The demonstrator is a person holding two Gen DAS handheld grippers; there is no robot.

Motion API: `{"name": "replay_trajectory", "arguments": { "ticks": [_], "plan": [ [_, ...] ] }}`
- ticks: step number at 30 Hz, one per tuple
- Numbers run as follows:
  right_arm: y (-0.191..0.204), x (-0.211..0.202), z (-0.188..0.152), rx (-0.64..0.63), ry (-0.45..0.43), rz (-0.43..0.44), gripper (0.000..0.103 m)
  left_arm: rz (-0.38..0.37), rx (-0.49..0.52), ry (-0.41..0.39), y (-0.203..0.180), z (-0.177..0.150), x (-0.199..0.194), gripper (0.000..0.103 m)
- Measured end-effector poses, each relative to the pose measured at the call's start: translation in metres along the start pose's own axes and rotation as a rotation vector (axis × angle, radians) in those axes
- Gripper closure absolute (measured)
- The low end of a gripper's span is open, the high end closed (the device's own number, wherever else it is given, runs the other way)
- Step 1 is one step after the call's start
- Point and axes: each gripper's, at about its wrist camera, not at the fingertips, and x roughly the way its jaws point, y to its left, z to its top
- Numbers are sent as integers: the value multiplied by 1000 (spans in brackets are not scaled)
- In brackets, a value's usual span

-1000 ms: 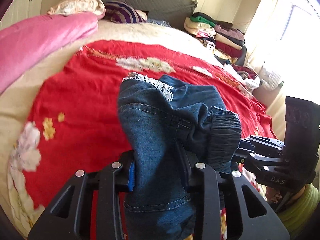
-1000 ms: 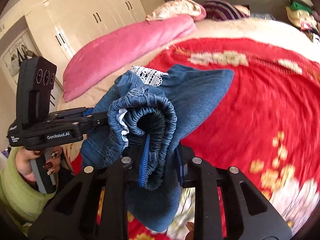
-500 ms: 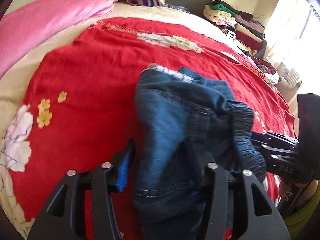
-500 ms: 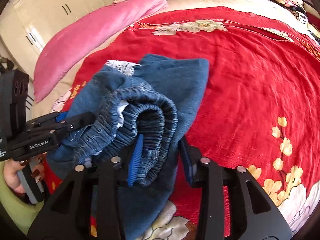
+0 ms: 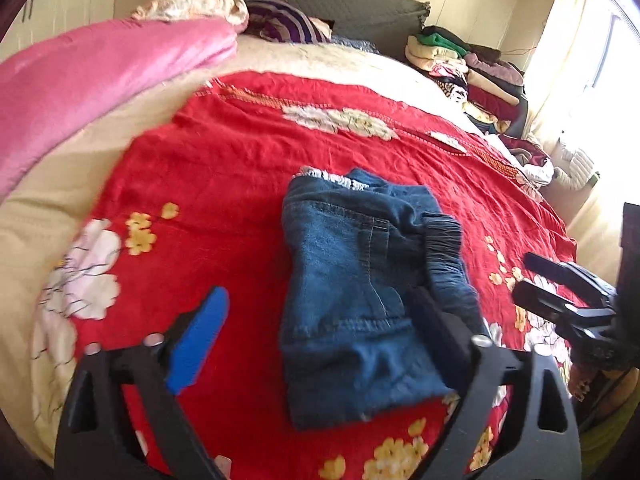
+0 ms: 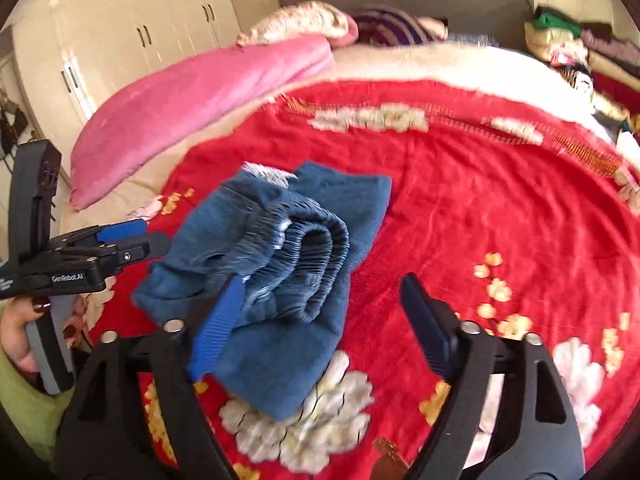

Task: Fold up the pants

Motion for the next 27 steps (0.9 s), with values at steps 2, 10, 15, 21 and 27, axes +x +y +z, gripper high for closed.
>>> {"name": "replay_trajectory", "arguments": {
  "ticks": [2,10,15,21,27],
  "plan": [
    [6,-18,-3,-20,-34,-14,17,13,11,-22,-4,-3,-15,6],
    [21,-59,-19,-45,-95,-60,9,30,31,-55,-15,-27,-59,5],
    [26,-70,-30,-41,-100,-70,9,48,28,-49,-16,-47,-74,5],
    [30,-78,-48,-32,-91,-65,9,61,7,-40,-12,-68,-81,4],
    [31,-75,-72,-6,-46,-66,9,66,11,-29,-11,-83,-81,4]
  ]
}}
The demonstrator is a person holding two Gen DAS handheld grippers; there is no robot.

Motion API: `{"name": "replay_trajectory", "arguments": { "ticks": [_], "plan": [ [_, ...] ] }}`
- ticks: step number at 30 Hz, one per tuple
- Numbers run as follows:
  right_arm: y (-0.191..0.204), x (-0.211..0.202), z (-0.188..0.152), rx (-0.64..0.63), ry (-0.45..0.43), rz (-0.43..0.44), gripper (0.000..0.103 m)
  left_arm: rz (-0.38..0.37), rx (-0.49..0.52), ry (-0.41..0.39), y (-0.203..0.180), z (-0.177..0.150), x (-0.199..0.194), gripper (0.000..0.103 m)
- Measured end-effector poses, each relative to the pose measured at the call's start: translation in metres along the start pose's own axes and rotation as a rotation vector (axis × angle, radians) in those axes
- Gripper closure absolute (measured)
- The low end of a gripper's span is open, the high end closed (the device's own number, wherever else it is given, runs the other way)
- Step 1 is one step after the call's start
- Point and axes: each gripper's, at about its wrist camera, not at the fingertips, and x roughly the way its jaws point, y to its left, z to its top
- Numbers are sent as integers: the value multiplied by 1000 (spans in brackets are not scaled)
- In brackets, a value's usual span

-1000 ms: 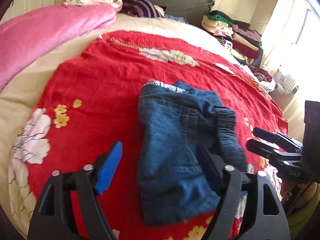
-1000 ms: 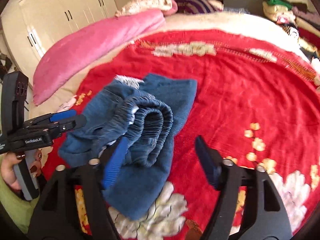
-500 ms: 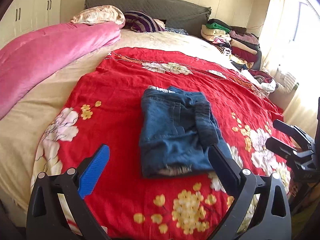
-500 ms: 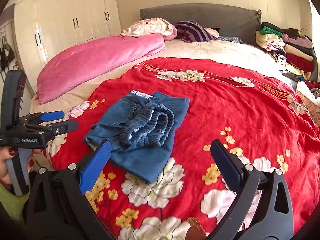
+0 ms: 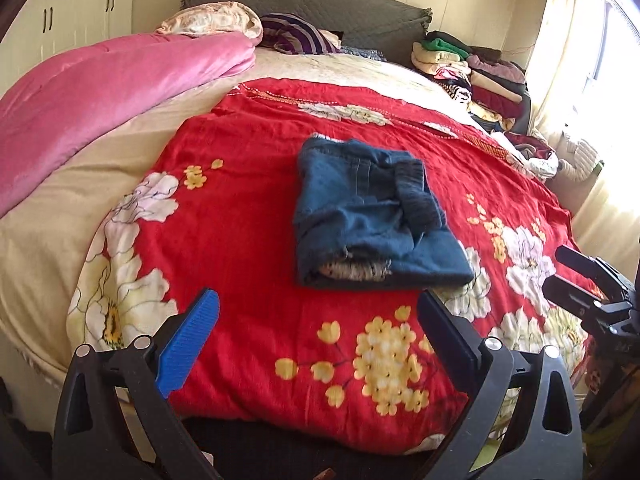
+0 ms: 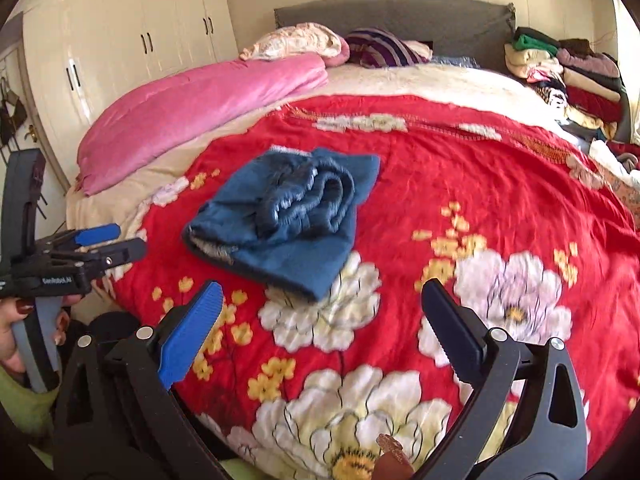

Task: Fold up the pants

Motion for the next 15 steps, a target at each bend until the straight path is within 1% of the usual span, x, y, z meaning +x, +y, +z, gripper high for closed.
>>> {"name": "replay_trajectory", "arguments": {
  "ticks": [4,7,15],
  "plan": [
    [-2,9,-14,20,43,-11,9,3,11,18,-2,-12,4,4],
    [-3,13,-20,32,51,-26,9,1,9,31,-3,-18,7,4],
    [0,18,-26,38,65,-25,9,0,24,56,-11,-26,15,4]
  ]
}}
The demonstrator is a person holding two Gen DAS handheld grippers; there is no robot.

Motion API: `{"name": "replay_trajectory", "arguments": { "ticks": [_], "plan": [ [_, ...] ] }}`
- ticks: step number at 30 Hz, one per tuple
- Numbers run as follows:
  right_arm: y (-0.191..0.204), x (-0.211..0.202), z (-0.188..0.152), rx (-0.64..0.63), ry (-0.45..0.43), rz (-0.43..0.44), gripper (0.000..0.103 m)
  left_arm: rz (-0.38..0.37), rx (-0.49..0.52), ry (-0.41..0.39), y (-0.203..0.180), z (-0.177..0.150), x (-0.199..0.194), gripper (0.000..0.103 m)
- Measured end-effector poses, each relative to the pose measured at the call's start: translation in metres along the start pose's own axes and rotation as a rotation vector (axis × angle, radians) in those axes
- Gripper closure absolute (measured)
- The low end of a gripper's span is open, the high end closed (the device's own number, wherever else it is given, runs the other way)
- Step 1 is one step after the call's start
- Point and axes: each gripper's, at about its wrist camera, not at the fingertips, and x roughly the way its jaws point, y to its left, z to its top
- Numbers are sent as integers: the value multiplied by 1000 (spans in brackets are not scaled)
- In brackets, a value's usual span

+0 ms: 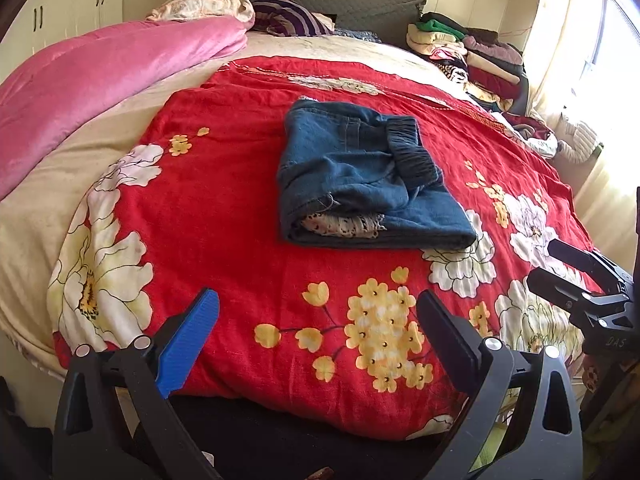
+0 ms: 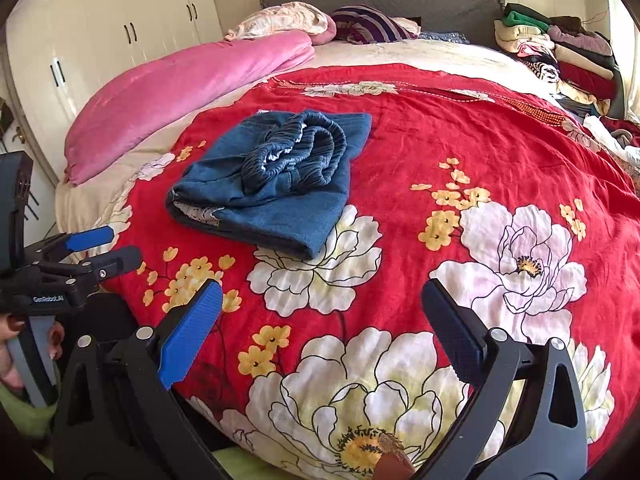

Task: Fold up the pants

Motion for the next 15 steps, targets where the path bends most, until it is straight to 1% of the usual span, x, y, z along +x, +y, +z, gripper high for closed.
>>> {"name": "replay_trajectory", "arguments": {
  "ticks": [15],
  "plan": [
    [1,-2,1,0,-6,-7,9,14,-19,-12,4,2,-5,4]
  ]
}}
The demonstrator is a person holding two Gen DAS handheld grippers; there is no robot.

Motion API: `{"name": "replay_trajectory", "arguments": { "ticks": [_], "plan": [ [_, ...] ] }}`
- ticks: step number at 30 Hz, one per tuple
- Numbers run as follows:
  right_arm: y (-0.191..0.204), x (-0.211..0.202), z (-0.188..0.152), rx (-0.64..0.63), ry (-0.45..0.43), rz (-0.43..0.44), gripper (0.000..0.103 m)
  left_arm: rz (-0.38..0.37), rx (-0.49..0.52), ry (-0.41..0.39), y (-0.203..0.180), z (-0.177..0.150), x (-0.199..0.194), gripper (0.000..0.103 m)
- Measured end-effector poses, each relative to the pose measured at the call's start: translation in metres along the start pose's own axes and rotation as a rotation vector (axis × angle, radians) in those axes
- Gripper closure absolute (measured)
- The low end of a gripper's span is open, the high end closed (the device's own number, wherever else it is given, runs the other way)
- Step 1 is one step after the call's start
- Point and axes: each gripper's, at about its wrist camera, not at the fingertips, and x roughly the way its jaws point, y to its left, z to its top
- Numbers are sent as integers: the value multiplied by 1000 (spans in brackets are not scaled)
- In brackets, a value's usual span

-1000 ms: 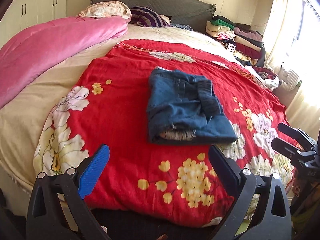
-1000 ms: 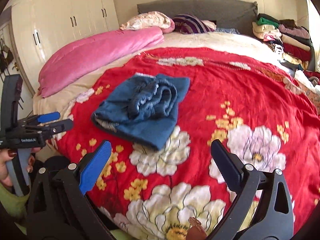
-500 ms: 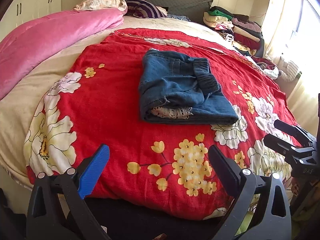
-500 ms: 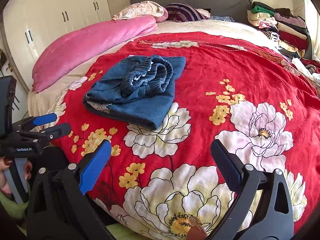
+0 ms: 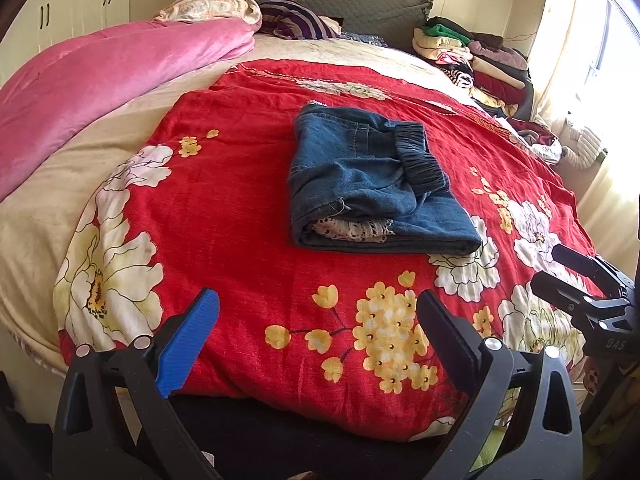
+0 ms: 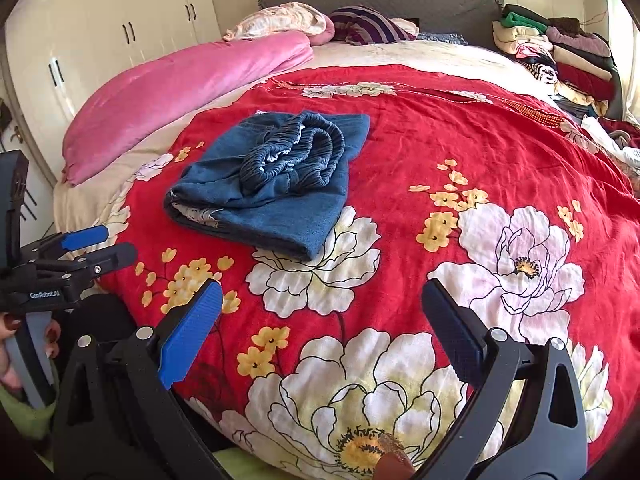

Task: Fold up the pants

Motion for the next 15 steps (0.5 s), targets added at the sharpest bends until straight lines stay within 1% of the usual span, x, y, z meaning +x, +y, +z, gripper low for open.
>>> {"name": "replay_trajectory", "arguments": {
  "ticks": [15],
  "plan": [
    [-1,-1,1,3,-5,-9,9,5,1,6,-1,-1,0,4]
  ]
}}
